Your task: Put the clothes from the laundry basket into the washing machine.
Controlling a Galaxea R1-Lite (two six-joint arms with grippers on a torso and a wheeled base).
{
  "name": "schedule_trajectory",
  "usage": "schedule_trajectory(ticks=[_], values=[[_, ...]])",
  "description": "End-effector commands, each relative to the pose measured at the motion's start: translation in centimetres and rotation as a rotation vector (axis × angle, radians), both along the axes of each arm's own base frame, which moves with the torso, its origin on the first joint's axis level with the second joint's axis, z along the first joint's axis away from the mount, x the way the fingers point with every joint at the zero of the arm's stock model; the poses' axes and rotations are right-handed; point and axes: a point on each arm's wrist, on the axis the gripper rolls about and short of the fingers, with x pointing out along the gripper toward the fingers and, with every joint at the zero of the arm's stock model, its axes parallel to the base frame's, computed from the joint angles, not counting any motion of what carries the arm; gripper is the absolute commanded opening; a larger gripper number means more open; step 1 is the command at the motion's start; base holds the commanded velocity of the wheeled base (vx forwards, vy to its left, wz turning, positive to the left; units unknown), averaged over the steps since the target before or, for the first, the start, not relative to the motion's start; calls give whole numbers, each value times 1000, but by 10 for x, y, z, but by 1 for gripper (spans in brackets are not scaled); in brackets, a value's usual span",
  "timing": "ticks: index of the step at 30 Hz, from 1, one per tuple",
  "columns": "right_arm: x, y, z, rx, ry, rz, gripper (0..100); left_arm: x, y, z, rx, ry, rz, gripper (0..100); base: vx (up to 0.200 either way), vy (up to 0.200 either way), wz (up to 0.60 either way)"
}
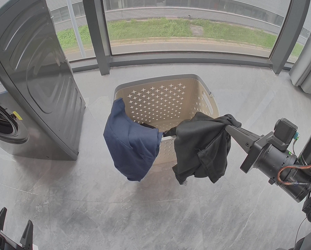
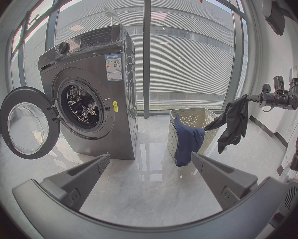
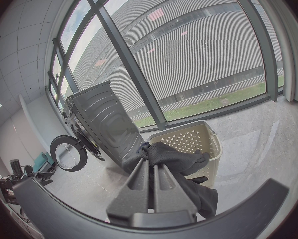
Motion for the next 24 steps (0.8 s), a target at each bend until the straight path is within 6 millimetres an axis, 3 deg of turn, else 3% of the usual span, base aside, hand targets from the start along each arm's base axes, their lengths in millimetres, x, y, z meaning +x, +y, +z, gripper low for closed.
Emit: schedule_trajectory(ticks=[1,24], values=[[0,0,0,1,-2,3,0,1,0,-5,-1,8,1,100,0,200,0],[2,2,3,19,-22,3,0,1,0,-5,-1,9,-1,100,0,200,0]])
